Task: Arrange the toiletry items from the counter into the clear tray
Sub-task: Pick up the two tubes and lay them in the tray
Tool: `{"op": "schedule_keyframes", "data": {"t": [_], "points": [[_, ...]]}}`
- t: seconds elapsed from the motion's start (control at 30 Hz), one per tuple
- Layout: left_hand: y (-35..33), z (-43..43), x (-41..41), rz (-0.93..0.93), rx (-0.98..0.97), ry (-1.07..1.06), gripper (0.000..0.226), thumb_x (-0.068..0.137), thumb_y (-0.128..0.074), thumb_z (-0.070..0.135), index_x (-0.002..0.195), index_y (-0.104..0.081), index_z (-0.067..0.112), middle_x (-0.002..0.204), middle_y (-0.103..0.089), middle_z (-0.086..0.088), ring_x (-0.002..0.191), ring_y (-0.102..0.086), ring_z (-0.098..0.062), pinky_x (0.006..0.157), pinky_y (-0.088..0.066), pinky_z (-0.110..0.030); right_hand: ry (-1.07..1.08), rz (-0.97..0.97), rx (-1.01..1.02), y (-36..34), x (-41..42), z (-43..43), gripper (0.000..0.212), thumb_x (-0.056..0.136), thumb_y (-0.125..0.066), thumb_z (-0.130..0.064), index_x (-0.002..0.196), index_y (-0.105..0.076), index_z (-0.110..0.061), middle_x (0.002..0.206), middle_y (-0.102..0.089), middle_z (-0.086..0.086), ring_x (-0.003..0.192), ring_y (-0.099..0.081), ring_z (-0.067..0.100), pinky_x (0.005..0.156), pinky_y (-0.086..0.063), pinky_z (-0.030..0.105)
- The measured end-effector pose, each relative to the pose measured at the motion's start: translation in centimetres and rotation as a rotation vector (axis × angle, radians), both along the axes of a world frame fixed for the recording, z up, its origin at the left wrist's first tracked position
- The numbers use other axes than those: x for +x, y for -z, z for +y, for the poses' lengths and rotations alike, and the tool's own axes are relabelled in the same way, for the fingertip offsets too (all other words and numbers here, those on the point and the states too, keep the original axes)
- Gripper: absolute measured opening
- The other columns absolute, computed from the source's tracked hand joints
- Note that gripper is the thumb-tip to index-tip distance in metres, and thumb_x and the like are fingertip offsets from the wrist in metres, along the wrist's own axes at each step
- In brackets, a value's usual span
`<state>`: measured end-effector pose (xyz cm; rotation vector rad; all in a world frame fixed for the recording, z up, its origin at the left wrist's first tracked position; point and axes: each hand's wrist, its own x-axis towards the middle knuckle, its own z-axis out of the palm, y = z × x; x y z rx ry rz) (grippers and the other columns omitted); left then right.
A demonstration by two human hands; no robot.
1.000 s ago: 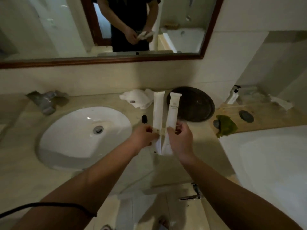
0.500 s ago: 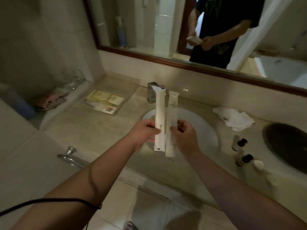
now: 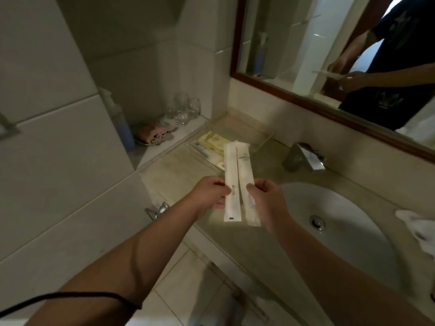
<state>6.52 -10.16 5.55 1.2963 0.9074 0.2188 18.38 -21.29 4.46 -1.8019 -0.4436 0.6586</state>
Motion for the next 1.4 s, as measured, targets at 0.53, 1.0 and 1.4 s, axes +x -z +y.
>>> {"op": "schedule_keyframes", "data": {"t": [0.53, 1.0, 1.4], "points": [[0.7, 12.5, 7.7, 0.152, 0.256, -0.054, 0.020, 0.082, -0.065, 0.008, 0.101, -0.069, 0.012, 0.082, -0.066, -0.001, 0.064, -0.058, -0.009, 0.054, -0.043, -0.020, -0.127, 0.212, -0.021, 2.8, 9.6, 11.7, 0.025, 0.083, -0.068, -0.019, 0.107, -0.063, -0.019, 0.107, -0.068, 0.004, 0.096, -0.067, 0.023, 0.083, -0.055, 0.040], [4.2, 21.4, 10.9, -0.164, -0.035, -0.155, 0.013, 0.089, -0.061, 0.016, 0.091, -0.072, 0.009, 0.084, -0.072, -0.015, 0.071, -0.069, -0.024, 0.065, -0.057, -0.039, -0.028, 0.261, -0.072, 2.2, 11.1, 19.1, 0.017, 0.087, -0.067, -0.010, 0.104, -0.062, -0.012, 0.100, -0.071, 0.004, 0.083, -0.069, 0.017, 0.053, -0.054, 0.025], [7.9, 26.2, 13.1, -0.039, -0.027, -0.227, 0.034, 0.083, -0.066, 0.000, 0.107, -0.045, 0.011, 0.096, -0.065, -0.002, 0.083, -0.067, -0.015, 0.057, -0.058, -0.023, -0.006, 0.254, -0.199, 3.9, 13.4, 23.0, 0.028, 0.081, -0.072, -0.010, 0.106, -0.062, -0.020, 0.103, -0.070, 0.006, 0.088, -0.068, 0.021, 0.059, -0.050, 0.029]]}}
